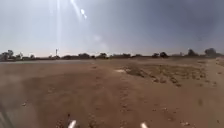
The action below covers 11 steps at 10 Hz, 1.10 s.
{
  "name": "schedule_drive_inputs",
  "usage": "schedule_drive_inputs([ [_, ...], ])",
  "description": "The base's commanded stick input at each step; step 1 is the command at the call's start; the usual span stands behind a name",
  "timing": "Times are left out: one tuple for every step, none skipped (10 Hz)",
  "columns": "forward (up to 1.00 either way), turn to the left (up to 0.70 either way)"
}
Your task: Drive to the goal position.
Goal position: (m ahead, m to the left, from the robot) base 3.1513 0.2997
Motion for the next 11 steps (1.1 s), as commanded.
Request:
schedule_drive_inputs([
  [0.5, 0.04],
  [0.5, 0.0],
  [0.5, 0.0],
  [0.5, 0.0],
  [0.5, 0.0],
  [0.5, 0.0],
  [0.5, 0.0],
  [0.5, 0.0],
  [0.5, 0.0],
  [0.5, 0.0],
  [0.5, 0.0],
])
